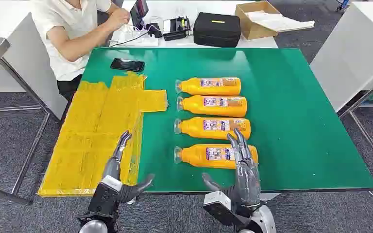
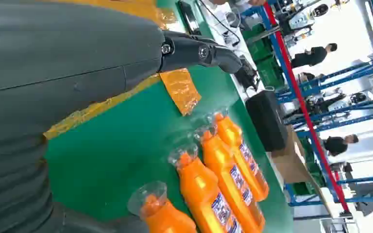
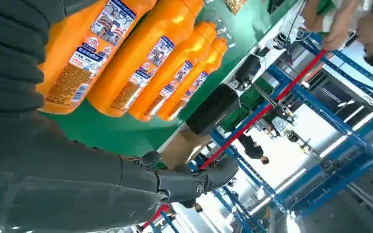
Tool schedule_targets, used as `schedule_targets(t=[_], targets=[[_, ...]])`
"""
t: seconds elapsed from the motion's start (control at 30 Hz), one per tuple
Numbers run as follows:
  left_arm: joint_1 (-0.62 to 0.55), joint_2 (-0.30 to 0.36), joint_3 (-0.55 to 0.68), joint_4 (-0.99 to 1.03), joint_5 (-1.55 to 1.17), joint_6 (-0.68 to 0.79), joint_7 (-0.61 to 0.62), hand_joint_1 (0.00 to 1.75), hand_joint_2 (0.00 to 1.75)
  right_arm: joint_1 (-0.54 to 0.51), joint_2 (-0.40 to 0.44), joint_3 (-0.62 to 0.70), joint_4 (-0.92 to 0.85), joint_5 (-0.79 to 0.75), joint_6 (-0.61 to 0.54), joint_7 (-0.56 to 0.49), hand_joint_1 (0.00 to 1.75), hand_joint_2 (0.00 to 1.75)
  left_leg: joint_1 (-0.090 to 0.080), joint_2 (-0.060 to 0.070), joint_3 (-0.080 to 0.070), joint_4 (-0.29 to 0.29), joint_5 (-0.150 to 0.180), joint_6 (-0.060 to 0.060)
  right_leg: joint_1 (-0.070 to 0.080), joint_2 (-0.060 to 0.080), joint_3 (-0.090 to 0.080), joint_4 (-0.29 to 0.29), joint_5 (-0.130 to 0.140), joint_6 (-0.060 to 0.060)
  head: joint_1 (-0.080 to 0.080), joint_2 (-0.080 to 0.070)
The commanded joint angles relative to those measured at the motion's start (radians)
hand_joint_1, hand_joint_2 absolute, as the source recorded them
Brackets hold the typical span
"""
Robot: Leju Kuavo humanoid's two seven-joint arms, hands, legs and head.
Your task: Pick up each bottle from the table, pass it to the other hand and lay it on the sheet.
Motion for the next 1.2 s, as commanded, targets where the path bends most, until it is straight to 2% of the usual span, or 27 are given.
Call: schedule_targets(t=[0.03,0.2,0.4,0.5,0.7,0.77,0.8,0.87,1.07,1.1,1.17,1.2], targets=[[-0.001,-0.02,-0.004,0.0,0.044,-0.011,-0.027,0.0,1.75,-0.015,0.01,-0.016,0.011,-0.028,0.001,-0.029,0.0,1.75,0.0,0.002,0.003,0.0,-0.002,0.0,0.001,0.001,0.004,-0.001,-0.001,-0.003,0.0,0.0],[0.004,-0.016,-0.011,-0.006,0.013,0.006,-0.027,0.0,1.75,-0.011,0.017,-0.016,0.022,-0.03,0.002,-0.041,0.0,1.75,0.0,0.001,0.002,0.0,-0.001,0.0,0.001,0.0,0.002,-0.001,-0.001,-0.002,0.0,0.0],[0.013,-0.012,0.002,-0.003,0.014,0.004,-0.03,0.0,1.75,-0.008,0.016,-0.016,0.018,-0.023,0.001,-0.039,0.0,1.75,0.001,0.004,0.007,0.001,-0.004,0.0,0.002,0.001,0.007,-0.001,-0.003,-0.006,0.0,0.0],[0.016,-0.021,0.019,0.001,0.014,0.002,-0.031,0.0,1.75,-0.01,-0.016,-0.006,0.045,0.047,0.015,0.004,0.0,1.75,0.001,0.002,0.005,0.0,-0.002,0.0,0.001,0.001,0.005,-0.001,-0.001,-0.004,0.0,0.0],[0.014,-0.021,0.019,0.005,0.013,0.002,-0.032,0.0,1.75,-0.006,-0.022,-0.008,0.056,0.044,0.01,0.002,0.0,1.75,0.001,0.002,0.006,0.0,-0.003,0.0,0.002,0.0,0.007,-0.002,-0.002,-0.005,0.0,0.0],[0.004,-0.02,0.017,0.017,0.011,-0.003,-0.031,0.0,1.75,-0.018,-0.073,0.015,0.08,0.135,0.005,0.063,0.0,1.75,0.001,0.005,0.009,0.001,-0.005,0.0,0.003,0.001,0.01,-0.002,-0.003,-0.007,0.0,0.0],[-0.012,-0.019,0.013,0.033,0.013,-0.008,-0.031,0.0,1.75,-0.031,-0.108,0.016,0.108,0.165,0.003,0.081,0.0,1.75,0.001,0.002,0.004,-0.001,-0.001,0.0,0.001,0.0,0.004,-0.002,-0.001,-0.003,0.0,0.0],[-0.03,-0.016,0.005,0.052,0.025,-0.019,-0.038,0.0,1.75,-0.041,-0.194,0.032,0.149,0.231,-0.003,0.133,0.0,1.75,0.001,0.002,0.007,-0.001,-0.002,0.001,0.002,0.0,0.008,-0.003,-0.001,-0.005,0.0,0.0],[-0.065,-0.014,-0.01,0.095,0.049,-0.036,-0.043,0.0,1.75,-0.046,-0.362,0.05,0.184,0.276,-0.01,0.187,0.0,1.75,0.001,0.0,0.005,-0.001,-0.001,0.001,0.001,-0.001,0.007,-0.004,-0.001,-0.003,0.0,0.0],[-0.066,-0.014,-0.011,0.098,0.05,-0.037,-0.043,0.0,1.75,-0.049,-0.369,0.049,0.185,0.27,-0.011,0.19,0.0,1.75,0.0,0.0,0.004,-0.001,-0.001,0.001,0.001,-0.002,0.006,-0.003,0.0,-0.003,0.0,0.0],[-0.07,-0.013,-0.014,0.104,0.053,-0.038,-0.044,0.0,1.75,-0.059,-0.403,0.062,0.189,0.282,0.008,0.209,0.0,1.75,0.0,0.0,0.004,-0.001,-0.001,0.001,0.001,-0.001,0.005,-0.003,0.0,-0.003,0.0,0.0],[-0.08,-0.015,-0.016,0.118,0.06,-0.043,-0.044,0.0,1.75,-0.077,-0.451,0.071,0.208,0.284,0.033,0.215,0.0,1.75,-0.001,0.001,0.005,-0.001,-0.002,0.001,0.0,-0.001,0.007,-0.003,-0.001,-0.003,0.0,0.0]])
